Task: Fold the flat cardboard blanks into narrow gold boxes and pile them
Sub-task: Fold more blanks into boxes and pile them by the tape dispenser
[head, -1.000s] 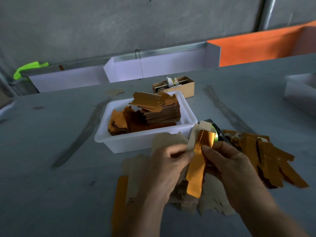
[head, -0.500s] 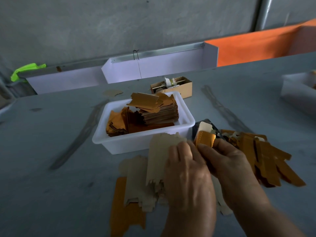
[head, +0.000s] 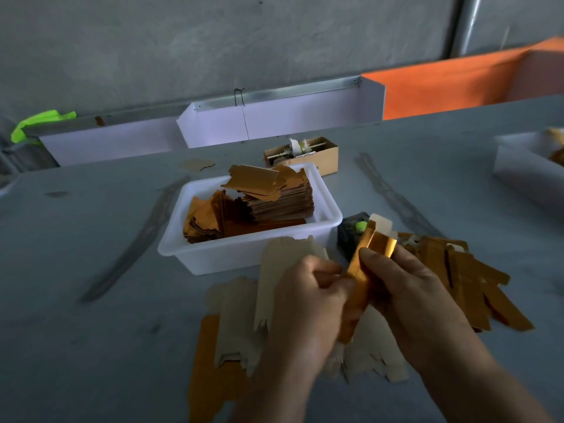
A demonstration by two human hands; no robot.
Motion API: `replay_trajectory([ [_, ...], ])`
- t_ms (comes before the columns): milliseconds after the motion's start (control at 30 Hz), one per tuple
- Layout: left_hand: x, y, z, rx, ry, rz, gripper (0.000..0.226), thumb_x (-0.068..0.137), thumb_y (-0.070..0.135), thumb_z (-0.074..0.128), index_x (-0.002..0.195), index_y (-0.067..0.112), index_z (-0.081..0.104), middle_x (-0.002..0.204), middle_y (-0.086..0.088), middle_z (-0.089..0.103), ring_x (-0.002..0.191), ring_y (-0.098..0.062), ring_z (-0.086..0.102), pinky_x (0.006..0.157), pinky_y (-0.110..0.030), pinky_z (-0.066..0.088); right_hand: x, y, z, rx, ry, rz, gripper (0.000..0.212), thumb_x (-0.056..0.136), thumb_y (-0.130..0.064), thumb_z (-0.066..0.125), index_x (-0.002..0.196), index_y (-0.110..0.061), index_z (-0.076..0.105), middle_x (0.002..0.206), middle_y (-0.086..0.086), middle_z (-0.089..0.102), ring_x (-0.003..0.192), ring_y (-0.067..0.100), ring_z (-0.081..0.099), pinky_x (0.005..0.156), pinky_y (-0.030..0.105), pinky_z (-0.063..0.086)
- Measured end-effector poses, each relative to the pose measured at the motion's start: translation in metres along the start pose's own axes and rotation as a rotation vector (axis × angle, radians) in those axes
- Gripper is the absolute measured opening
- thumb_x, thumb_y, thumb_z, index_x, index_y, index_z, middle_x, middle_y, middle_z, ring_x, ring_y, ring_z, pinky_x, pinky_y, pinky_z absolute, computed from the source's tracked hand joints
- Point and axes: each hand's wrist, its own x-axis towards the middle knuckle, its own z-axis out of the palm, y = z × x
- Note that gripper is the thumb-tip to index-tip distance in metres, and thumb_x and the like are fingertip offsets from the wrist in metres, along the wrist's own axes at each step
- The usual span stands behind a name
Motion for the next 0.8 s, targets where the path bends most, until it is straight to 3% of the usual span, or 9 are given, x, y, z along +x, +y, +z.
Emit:
replay_trajectory([
  [67,0.007,-0.001,-0.012,-0.233,-0.173,-0.195,0.009,0.084,0.005,0.068,0.093,0.007,0.068,0.089,-0.008,0.073,0.082,-0.019,0.073,0.069,-0.025,0.058,0.001,-0.003,-0.003,0.027,-0.051,0.025,0.014,0.075,-0.026,0.062,0.078,-0.019,0.074,0.071,0.004,0.067,0.064,0.014,0.066,0.059,0.022,0.054],
  [167,0.008,0.0,-0.017,-0.363,-0.284,-0.287,0.006,0.084,0.006,0.065,0.087,0.006,0.071,0.082,-0.008,0.074,0.075,-0.016,0.072,0.061,-0.021,0.056,0.006,-0.007,-0.007,-0.019,-0.114,0.084,0.014,0.078,-0.024,0.063,0.082,-0.017,0.074,0.077,0.007,0.07,0.07,0.016,0.068,0.06,0.022,0.054],
  [300,0.01,-0.002,-0.013,-0.424,-0.192,-0.319,0.004,0.083,0.007,0.067,0.084,0.008,0.07,0.078,-0.007,0.072,0.066,-0.014,0.069,0.053,-0.019,0.053,0.008,-0.02,-0.017,-0.192,-0.162,0.117,0.021,0.078,-0.032,0.06,0.083,-0.017,0.075,0.082,0.005,0.072,0.074,0.017,0.068,0.066,0.025,0.053],
  [400,0.009,-0.004,-0.01,-0.424,-0.11,-0.348,0.002,0.083,0.006,0.068,0.082,0.008,0.068,0.076,-0.007,0.069,0.064,-0.014,0.066,0.049,-0.017,0.051,0.015,-0.034,-0.042,-0.554,0.099,-0.03,0.025,0.076,-0.046,0.061,0.083,-0.025,0.072,0.075,0.001,0.068,0.07,0.016,0.063,0.063,0.028,0.047],
  [500,0.008,-0.009,-0.006,-0.345,-0.069,-0.327,0.008,0.083,0.012,0.068,0.076,0.014,0.066,0.058,0.004,0.063,0.052,-0.006,0.056,0.044,-0.015,0.043,0.021,-0.042,-0.07,-0.781,0.323,-0.127,0.013,0.084,-0.037,0.064,0.073,-0.03,0.068,0.068,0.004,0.065,0.059,0.016,0.06,0.051,0.025,0.042],
  [633,0.011,-0.013,-0.004,-0.281,-0.042,-0.298,0.011,0.084,0.015,0.068,0.073,0.015,0.066,0.059,0.003,0.058,0.056,-0.012,0.047,0.05,-0.019,0.038,0.027,-0.03,-0.081,-0.925,0.202,-0.031,0.019,0.087,-0.03,0.062,0.069,-0.036,0.064,0.074,0.001,0.061,0.067,0.015,0.057,0.052,0.023,0.037],
  [700,0.011,-0.012,-0.003,-0.276,-0.046,-0.301,0.011,0.084,0.014,0.068,0.073,0.014,0.065,0.058,0.002,0.058,0.054,-0.011,0.045,0.045,-0.017,0.036,0.028,-0.025,-0.082,-0.953,0.164,-0.027,0.01,0.088,-0.032,0.061,0.08,-0.034,0.068,0.075,-0.001,0.061,0.068,0.014,0.058,0.054,0.022,0.038],
  [800,0.011,-0.012,-0.004,-0.295,-0.058,-0.312,0.009,0.083,0.013,0.067,0.075,0.013,0.065,0.056,0.002,0.058,0.051,-0.011,0.045,0.038,-0.015,0.034,0.032,-0.022,-0.082,-0.942,0.131,-0.057,0.009,0.087,-0.036,0.061,0.08,-0.036,0.068,0.077,-0.004,0.064,0.07,0.015,0.061,0.057,0.025,0.045],
])
